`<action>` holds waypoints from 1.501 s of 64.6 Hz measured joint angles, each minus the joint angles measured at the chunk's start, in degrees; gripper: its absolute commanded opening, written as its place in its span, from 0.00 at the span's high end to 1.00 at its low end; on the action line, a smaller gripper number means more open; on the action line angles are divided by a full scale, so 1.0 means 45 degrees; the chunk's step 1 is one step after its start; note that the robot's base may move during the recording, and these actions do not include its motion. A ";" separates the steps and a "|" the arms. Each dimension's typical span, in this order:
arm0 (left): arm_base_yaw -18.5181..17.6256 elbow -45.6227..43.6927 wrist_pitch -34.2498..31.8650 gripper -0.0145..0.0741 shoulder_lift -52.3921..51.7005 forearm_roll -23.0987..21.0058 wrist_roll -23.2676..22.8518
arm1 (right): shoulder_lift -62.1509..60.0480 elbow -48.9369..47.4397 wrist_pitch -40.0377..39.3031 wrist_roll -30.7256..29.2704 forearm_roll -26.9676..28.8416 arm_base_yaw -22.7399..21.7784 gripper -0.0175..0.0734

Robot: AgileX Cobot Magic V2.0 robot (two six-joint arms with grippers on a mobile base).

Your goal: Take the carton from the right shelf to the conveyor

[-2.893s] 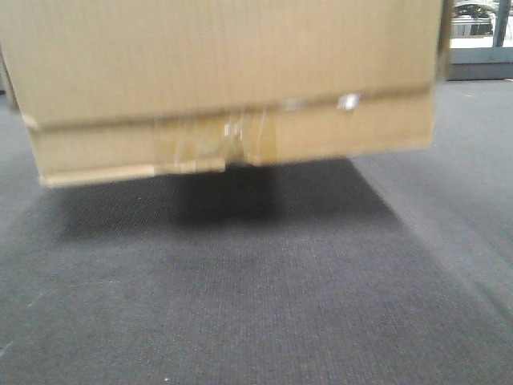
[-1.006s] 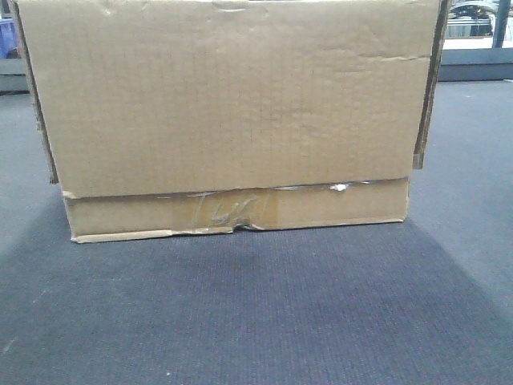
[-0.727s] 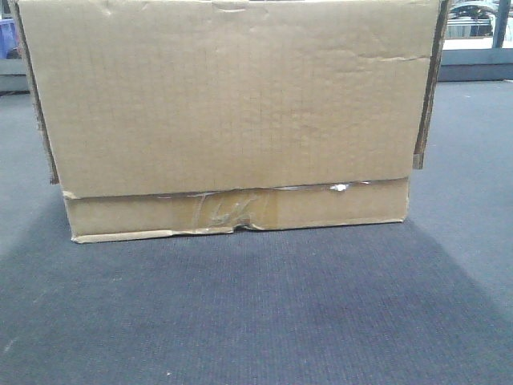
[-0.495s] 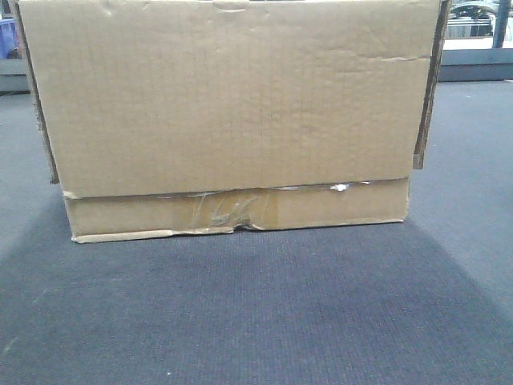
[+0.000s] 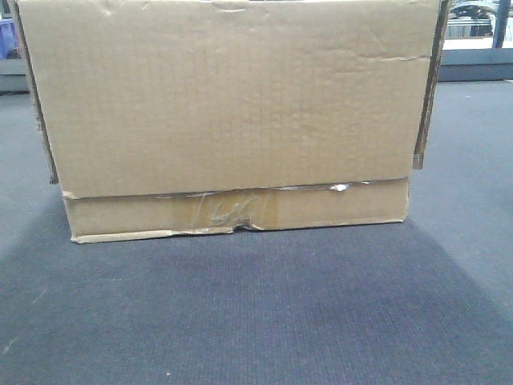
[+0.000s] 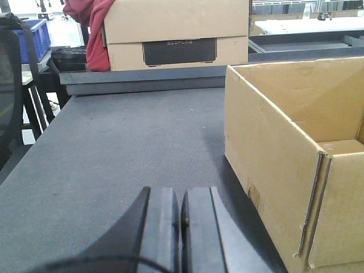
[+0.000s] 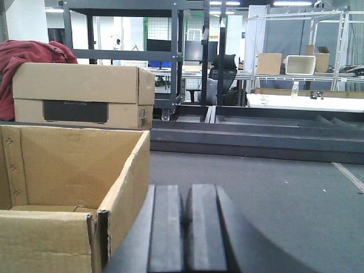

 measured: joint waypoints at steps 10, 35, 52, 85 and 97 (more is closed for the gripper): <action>0.0000 0.0089 0.0022 0.82 -0.0027 0.0521 0.0000 | 0.0000 0.0000 0.0000 0.0000 0.0000 0.0000 0.88; 0.0008 0.5240 -0.3870 0.82 -0.2761 0.0401 0.0000 | 0.0000 0.0021 -0.0109 0.0000 0.0000 -0.0010 0.88; 0.0054 0.6490 -0.5789 0.82 -0.2811 -0.0341 0.0000 | -0.0027 0.0021 -0.0139 0.0000 0.0000 -0.0010 0.88; 0.0084 0.6517 -0.6082 0.82 -0.2811 -0.0234 0.0000 | -0.0054 0.0021 -0.0139 0.0000 0.0000 -0.0010 0.88; 0.0084 0.6537 -0.6082 0.82 -0.2811 -0.0202 0.0000 | -0.0054 0.0021 -0.0139 0.0000 0.0000 -0.0010 0.88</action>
